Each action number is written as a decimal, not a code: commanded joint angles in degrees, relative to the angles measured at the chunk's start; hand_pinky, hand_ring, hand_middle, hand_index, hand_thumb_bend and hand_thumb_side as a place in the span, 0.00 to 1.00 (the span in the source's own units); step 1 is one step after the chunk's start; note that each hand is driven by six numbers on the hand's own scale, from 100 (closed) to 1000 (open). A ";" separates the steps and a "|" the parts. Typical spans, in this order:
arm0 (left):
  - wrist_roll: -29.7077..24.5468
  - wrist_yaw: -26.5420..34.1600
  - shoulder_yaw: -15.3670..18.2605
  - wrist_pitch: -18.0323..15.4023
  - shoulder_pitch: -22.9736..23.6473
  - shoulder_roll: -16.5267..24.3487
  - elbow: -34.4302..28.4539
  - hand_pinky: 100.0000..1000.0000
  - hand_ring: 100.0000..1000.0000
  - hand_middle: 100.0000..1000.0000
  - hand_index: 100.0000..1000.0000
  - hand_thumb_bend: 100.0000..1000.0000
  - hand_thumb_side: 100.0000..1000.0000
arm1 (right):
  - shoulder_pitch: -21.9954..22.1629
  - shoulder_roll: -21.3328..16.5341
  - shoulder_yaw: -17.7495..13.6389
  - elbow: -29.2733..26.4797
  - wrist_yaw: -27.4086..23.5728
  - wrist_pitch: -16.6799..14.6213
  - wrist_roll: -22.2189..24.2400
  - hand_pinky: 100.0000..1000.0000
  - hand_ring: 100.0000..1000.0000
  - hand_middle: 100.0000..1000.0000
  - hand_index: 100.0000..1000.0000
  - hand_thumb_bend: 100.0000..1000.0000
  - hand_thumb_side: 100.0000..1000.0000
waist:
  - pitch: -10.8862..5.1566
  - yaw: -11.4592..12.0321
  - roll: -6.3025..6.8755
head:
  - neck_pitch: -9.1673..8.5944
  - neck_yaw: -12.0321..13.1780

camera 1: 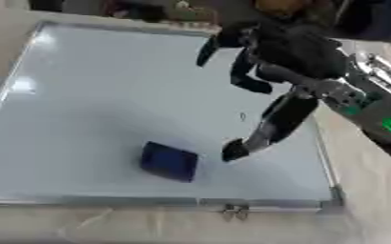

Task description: Wipe the whiteboard clean with a brush.

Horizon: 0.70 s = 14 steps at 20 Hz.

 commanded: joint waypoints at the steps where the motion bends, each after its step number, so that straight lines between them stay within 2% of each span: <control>1: -0.09 0.14 -0.24 0.08 -0.24 1.20 -1.16 0.36 0.43 0.36 0.52 0.00 0.92 | -1.62 0.29 0.48 0.23 -0.66 1.21 2.62 0.74 0.72 0.65 0.00 0.70 0.76 | -1.09 -0.01 0.17 | -0.33 -0.03; 4: -0.12 0.13 -0.26 0.14 -0.23 1.19 -1.16 0.36 0.43 0.36 0.52 0.00 0.92 | -2.61 1.92 1.64 1.21 -0.55 2.27 5.10 0.74 0.72 0.62 0.01 0.73 0.78 | -1.08 -0.10 0.11 | -0.23 0.00; 6: -0.16 0.12 -0.27 0.17 -0.21 1.18 -1.16 0.36 0.43 0.36 0.51 0.00 0.92 | -3.09 3.08 2.22 1.79 -0.53 2.81 6.72 0.73 0.71 0.60 0.01 0.76 0.86 | -1.09 -0.17 0.07 | -0.21 0.03; 7: -0.16 0.11 -0.25 0.19 -0.19 1.18 -1.16 0.36 0.43 0.36 0.51 0.00 0.91 | -3.28 3.71 2.44 2.06 -0.51 3.05 7.52 0.72 0.71 0.59 0.02 0.76 0.94 | -1.10 -0.21 0.05 | -0.20 0.09; 9: -0.15 0.11 -0.24 0.20 -0.18 1.22 -1.16 0.36 0.43 0.36 0.51 0.00 0.91 | -3.56 5.02 2.61 2.63 -0.22 3.40 9.16 0.70 0.69 0.58 0.02 0.76 0.98 | -1.14 -0.35 0.01 | -0.11 0.25; 14: -0.09 0.08 -0.17 0.37 -0.08 1.26 -1.16 0.36 0.43 0.36 0.51 0.00 0.91 | -4.09 8.78 1.79 3.12 0.47 3.91 12.99 0.67 0.66 0.54 0.02 0.73 1.00 | -1.34 -0.76 -0.17 | 0.02 0.68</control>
